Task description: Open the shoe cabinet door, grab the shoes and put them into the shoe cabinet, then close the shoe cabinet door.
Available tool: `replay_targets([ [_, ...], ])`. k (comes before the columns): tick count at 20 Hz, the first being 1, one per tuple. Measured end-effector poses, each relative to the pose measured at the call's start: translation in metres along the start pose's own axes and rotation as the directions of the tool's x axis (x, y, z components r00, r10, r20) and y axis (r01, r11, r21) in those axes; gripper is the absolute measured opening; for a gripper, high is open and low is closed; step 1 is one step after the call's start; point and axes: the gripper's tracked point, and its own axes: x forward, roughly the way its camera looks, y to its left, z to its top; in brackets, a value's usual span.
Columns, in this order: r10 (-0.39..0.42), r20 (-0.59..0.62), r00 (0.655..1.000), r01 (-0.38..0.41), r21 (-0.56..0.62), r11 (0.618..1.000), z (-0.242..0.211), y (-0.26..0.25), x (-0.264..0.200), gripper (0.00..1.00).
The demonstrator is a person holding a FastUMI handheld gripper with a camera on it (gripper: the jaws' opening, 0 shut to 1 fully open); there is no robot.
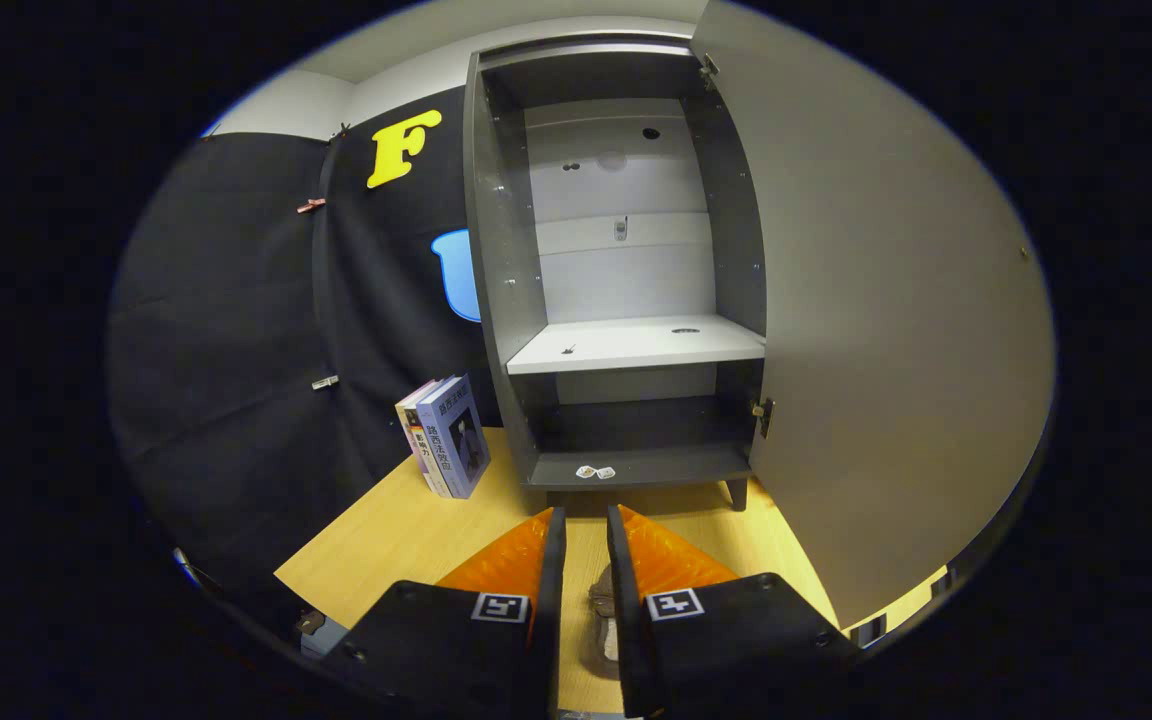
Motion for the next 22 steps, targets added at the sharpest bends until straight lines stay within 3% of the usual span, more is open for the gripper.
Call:
replay_targets([
  [4, -0.033, -0.113, 0.993, 0.033, -0.006, 0.999, -0.064, -0.001, 0.027, 0.38],
  [12, -0.092, -0.329, 0.94, 0.097, 0.001, 0.995, -0.188, -0.02, 0.066, 0.38],
  [22, -0.09, -0.436, 0.895, 0.097, -0.007, 0.995, -0.249, -0.023, 0.094, 0.36],
])
